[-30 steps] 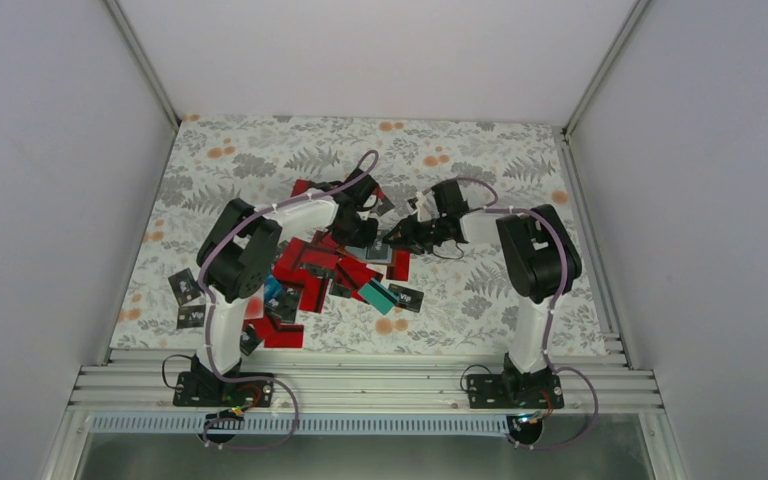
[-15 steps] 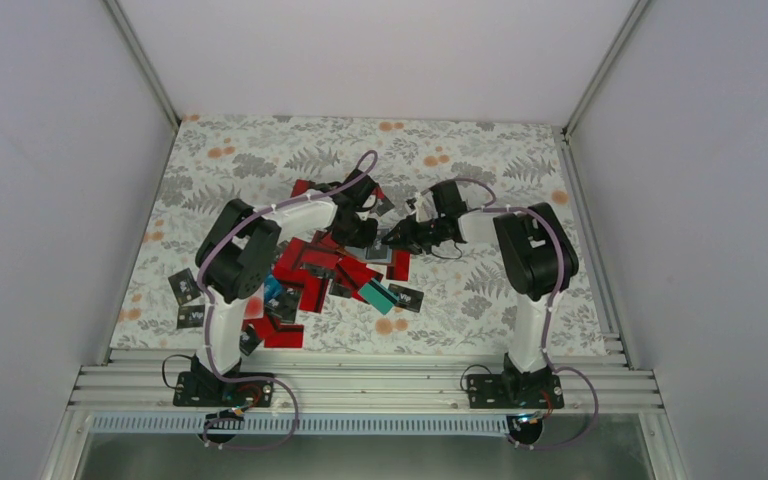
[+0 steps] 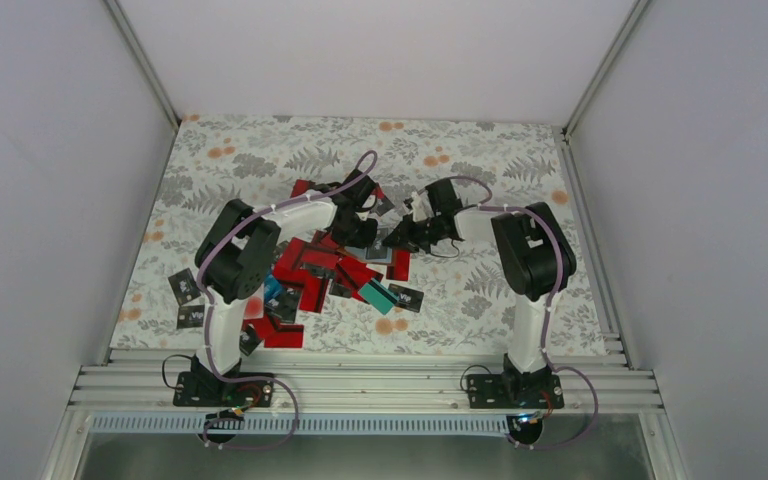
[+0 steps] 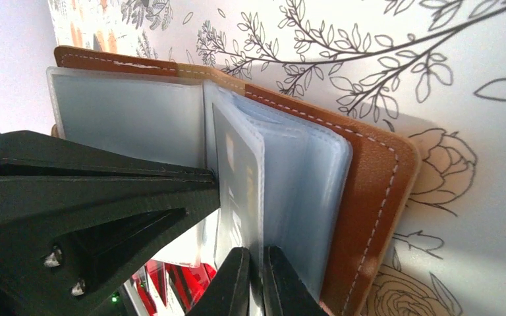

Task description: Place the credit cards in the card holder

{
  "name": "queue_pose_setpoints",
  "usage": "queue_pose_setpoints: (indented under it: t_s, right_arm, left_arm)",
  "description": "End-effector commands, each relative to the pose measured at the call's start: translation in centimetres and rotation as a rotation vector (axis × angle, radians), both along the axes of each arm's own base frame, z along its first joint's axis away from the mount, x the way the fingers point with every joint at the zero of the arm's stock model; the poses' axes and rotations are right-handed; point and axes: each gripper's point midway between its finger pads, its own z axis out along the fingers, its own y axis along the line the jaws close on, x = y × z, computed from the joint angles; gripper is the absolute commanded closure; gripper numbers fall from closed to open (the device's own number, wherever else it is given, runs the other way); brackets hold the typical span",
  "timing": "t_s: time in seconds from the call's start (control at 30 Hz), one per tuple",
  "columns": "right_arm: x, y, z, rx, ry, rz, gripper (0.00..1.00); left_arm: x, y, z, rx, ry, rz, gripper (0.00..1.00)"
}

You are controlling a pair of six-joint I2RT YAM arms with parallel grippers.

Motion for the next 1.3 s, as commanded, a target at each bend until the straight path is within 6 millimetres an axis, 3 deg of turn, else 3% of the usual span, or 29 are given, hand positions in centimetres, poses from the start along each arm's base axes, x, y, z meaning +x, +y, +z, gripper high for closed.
queue_pose_setpoints:
  t_s: [0.0,0.3,0.57,0.73,1.07,1.27]
  right_arm:
    - [0.2,0.6,0.1,-0.063,-0.030,0.011,0.93]
    - [0.3,1.2,0.5,-0.086,-0.045,0.016,0.95]
    - [1.2,-1.3,-0.3,-0.200,-0.037,-0.032,0.96]
    - [1.9,-3.3,-0.7,-0.256,-0.042,-0.050,0.96]
    - [2.5,-8.0,-0.4,-0.391,-0.055,-0.082,0.95]
    - [3.1,-9.0,0.4,-0.443,-0.056,-0.090,0.96]
  left_arm:
    - [-2.6,1.7,-3.9,0.084,0.107,-0.005,0.98]
    - [-2.2,1.3,-3.0,0.066,0.092,0.001,0.98]
    - [-0.4,0.2,2.8,-0.008,-0.016,0.029,0.95]
    - [0.5,0.5,4.9,-0.001,-0.076,0.046,0.94]
    - [2.6,0.7,6.0,0.010,-0.159,0.056,0.93]
    - [3.8,-0.3,5.0,-0.035,-0.176,0.007,0.93]
